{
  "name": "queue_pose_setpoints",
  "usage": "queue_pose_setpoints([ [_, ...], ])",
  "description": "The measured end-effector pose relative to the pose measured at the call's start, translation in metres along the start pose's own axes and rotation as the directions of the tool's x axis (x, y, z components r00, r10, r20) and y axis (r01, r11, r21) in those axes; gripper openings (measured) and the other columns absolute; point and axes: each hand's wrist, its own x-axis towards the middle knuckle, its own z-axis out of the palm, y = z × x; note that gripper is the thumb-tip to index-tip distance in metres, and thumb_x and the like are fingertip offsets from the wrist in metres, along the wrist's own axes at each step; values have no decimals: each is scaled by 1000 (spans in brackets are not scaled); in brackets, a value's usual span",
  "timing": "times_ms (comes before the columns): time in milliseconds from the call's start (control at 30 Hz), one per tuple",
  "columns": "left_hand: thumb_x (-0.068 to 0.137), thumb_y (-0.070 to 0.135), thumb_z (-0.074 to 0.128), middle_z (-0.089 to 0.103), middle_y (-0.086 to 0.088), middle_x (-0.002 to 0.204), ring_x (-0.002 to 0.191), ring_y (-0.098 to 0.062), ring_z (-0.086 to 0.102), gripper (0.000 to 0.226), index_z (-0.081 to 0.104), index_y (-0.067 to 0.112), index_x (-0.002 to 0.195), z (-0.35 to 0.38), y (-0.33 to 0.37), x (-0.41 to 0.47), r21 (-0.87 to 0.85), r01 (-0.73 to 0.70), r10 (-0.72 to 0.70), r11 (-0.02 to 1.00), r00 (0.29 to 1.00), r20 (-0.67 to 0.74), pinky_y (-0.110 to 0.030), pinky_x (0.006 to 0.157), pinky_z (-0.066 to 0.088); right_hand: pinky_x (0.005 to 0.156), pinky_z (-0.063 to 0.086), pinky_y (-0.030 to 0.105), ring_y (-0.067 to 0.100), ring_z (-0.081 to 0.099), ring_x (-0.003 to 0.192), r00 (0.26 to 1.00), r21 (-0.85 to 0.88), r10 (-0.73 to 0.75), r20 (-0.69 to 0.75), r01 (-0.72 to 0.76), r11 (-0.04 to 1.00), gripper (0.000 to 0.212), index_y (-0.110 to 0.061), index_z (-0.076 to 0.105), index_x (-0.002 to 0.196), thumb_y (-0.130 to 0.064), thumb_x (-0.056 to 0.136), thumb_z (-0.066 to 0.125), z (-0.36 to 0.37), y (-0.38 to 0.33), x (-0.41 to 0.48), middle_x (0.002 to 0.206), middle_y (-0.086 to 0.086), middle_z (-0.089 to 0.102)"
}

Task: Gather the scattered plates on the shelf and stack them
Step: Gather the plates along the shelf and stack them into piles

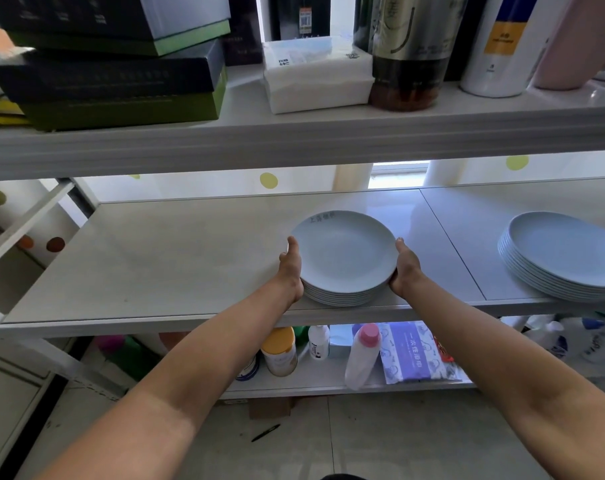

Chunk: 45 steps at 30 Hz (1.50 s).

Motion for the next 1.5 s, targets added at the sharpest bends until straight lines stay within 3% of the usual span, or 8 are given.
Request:
queue_pose_setpoints([
  [200,61,80,38,47,-7,144,126,-28,51,103,30,24,148,4,8,-11,-10,-3,3,1000,1000,1,-45,109,42,71,51,33,21,61,79,1000,-6,8,-17,-8,1000,47,-13,53,131,-44,101,33,2,-2,1,91,4,64],
  [633,44,84,44,49,-4,142,124,-26,52,120,32,24,147,-2,6,-6,-11,19,-18,1000,1000,23,-44,109,41,65,51,32,19,61,78,1000,-14,10,-15,-10,1000,47,-15,52,132,-44,101,33,3,-5,-7,90,2,63],
  [900,97,59,24,47,-10,144,127,-28,49,72,34,8,146,-2,31,-51,260,-34,20,965,998,55,-35,101,44,83,51,33,24,61,97,1000,-236,-21,-11,18,972,55,-8,46,137,-46,101,27,-1,-12,-9,123,11,57],
  [967,99,48,31,49,-18,141,125,-32,49,65,40,1,142,-9,41,-68,581,-69,91,811,996,-8,-38,101,41,100,41,38,29,52,118,992,-604,-130,-4,101,791,61,-5,43,138,-48,101,21,-8,-17,-6,135,15,51],
  [1067,93,11,45,66,-26,112,91,-30,59,32,66,-9,106,-32,52,-90,867,-154,255,474,966,32,-36,76,45,86,41,36,30,56,100,952,-909,-277,132,227,350,60,1,55,117,-48,100,24,-30,-25,-10,117,21,62],
  [1167,86,-9,42,69,-9,93,86,-17,57,33,73,3,90,-41,54,-111,858,-255,-43,445,951,305,-24,72,46,81,44,33,25,62,83,950,-945,-155,271,293,146,59,5,67,96,-42,101,32,-44,-26,-25,91,15,70],
  [1300,83,-15,42,61,-7,126,108,-11,52,46,66,0,120,-25,41,-118,857,-314,-263,409,859,440,-12,85,44,71,48,22,21,62,74,899,-860,121,420,351,371,49,13,69,97,-30,99,45,-32,-5,-48,83,15,71],
  [1500,79,-17,42,61,-10,130,108,-12,51,53,63,1,125,-13,37,-111,843,-388,-249,373,833,493,-8,86,42,75,51,12,16,63,81,832,-830,255,493,362,424,45,10,65,114,-29,97,48,-6,19,-54,114,27,66],
])
